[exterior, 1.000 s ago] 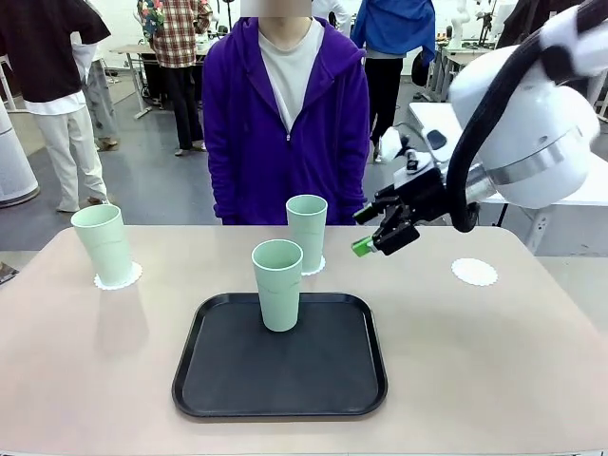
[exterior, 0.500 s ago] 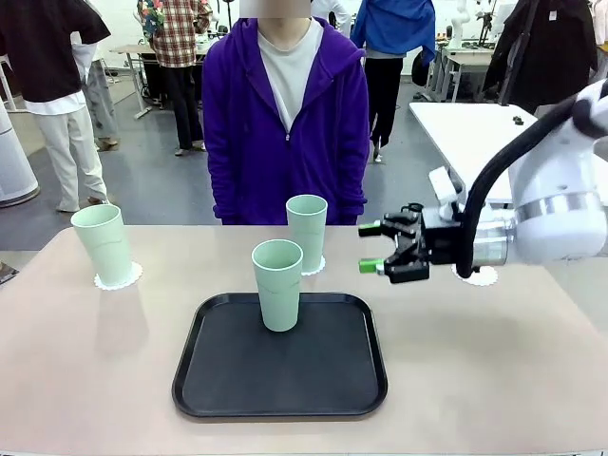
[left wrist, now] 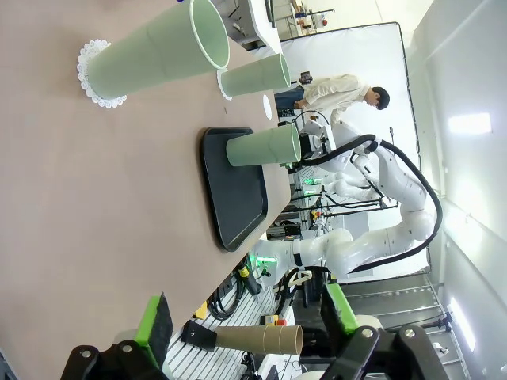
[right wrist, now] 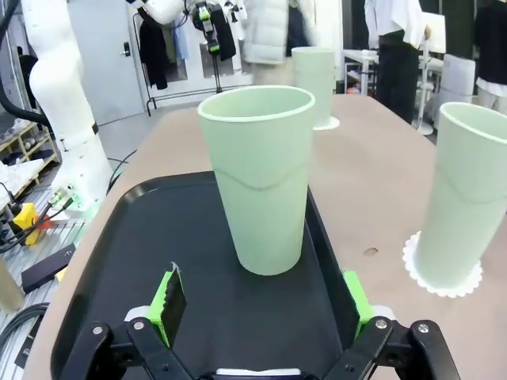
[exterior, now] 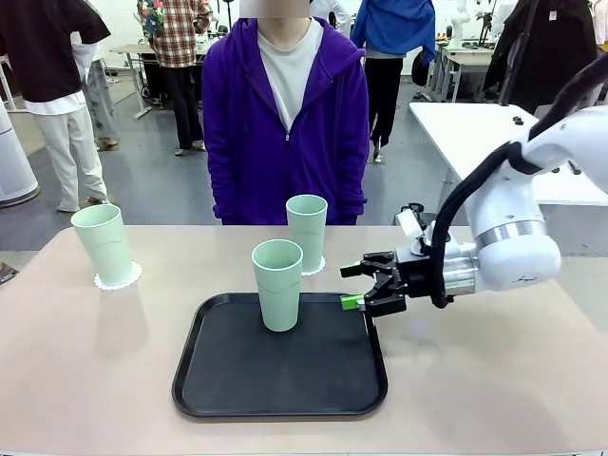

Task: Place coasters on the table and set cups on them.
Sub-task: Take one Reusable plastic cup from the Flat Tray and place it on a coaster set by the human.

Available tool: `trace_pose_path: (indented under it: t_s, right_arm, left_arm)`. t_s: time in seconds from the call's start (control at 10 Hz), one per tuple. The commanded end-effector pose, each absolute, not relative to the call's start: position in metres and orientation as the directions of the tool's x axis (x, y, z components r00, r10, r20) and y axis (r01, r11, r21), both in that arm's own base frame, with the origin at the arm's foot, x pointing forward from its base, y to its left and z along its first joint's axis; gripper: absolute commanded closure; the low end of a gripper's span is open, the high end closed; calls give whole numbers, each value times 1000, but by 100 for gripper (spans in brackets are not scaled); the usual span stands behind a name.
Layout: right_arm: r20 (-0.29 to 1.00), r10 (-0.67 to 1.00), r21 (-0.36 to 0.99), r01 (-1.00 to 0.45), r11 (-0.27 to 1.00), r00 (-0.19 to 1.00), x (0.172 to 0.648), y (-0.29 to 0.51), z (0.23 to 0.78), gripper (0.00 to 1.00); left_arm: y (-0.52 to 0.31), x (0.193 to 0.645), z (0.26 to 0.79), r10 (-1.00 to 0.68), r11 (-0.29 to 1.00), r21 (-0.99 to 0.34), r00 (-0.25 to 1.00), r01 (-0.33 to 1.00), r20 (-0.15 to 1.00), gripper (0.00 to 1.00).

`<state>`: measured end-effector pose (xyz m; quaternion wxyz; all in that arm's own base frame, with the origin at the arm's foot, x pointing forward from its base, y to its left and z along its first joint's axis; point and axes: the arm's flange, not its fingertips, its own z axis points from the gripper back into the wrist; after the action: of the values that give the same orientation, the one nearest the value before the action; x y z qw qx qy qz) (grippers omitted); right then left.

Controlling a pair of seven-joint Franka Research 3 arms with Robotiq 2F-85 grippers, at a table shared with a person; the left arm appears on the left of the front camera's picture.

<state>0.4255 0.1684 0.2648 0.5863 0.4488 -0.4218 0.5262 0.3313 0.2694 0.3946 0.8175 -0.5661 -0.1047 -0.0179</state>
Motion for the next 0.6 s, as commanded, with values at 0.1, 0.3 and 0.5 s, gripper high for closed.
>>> trace_pose_path:
  t_s: [0.1,0.3,0.5]
  right_arm:
    - [962,252,96,-994,46,105,449,206,254,0]
    - [955,276,107,-994,9,105,452,218,249,0]
    - [962,262,86,-996,2,84,446,212,251,0]
  left_arm:
    - [270,330,395,89,358,-921,976,154,198,0]
    - [270,330,395,89,358,-921,976,154,198,0]
    - [270,330,395,89,358,-921,976,154,198,0]
